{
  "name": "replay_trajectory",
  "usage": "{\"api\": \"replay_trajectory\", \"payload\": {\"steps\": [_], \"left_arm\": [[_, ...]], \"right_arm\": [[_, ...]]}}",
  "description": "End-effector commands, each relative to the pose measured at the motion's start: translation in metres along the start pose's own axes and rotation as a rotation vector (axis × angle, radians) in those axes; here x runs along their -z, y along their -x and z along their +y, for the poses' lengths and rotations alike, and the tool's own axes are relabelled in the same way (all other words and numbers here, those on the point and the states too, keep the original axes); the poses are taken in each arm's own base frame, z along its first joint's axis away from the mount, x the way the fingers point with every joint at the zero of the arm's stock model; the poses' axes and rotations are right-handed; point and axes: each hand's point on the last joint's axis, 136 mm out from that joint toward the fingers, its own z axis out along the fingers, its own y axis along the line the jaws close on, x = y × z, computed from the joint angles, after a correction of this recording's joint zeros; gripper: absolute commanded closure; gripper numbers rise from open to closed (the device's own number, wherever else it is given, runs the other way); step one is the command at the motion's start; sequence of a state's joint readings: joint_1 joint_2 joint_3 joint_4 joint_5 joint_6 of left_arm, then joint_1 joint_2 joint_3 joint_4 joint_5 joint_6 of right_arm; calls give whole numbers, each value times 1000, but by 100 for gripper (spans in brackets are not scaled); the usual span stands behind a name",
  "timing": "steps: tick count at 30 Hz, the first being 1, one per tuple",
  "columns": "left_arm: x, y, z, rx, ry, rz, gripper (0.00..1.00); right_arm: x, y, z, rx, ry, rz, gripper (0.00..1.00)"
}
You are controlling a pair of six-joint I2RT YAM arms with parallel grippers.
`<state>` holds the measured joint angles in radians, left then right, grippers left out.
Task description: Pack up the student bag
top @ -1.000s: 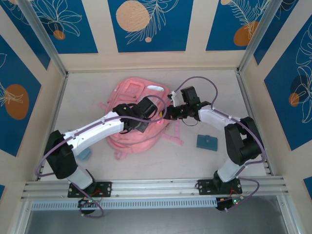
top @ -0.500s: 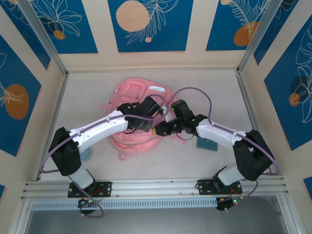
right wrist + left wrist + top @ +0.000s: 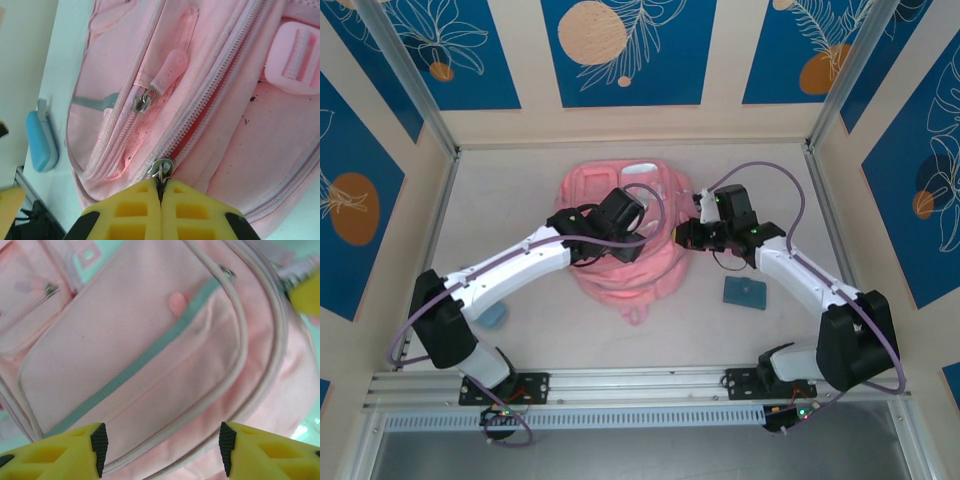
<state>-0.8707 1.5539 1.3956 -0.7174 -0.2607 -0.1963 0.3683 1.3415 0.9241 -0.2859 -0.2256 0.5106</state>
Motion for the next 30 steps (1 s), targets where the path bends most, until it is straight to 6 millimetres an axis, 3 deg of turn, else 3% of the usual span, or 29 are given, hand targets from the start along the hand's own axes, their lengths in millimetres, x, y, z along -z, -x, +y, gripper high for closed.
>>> {"api": "replay_trajectory", "payload": {"steps": [1, 4, 13, 21, 26, 30], "left_arm": [[-7, -1, -15, -180, -90, -21, 41], [-19, -2, -19, -246, -100, -35, 43], [-47, -6, -6, -323, -18, 36, 54], [-60, -10, 2, -332, -18, 92, 68], [-67, -9, 1, -330, -26, 95, 71], [-72, -7, -4, -292, -49, 98, 94]], "right_arm": [[9, 31, 12, 48, 31, -65, 100], [10, 36, 12, 44, 46, -71, 100], [13, 34, 8, 29, 59, -61, 100], [14, 33, 7, 27, 57, -62, 100], [13, 30, 5, 26, 60, -56, 100], [14, 21, 4, 28, 50, -36, 100]]}}
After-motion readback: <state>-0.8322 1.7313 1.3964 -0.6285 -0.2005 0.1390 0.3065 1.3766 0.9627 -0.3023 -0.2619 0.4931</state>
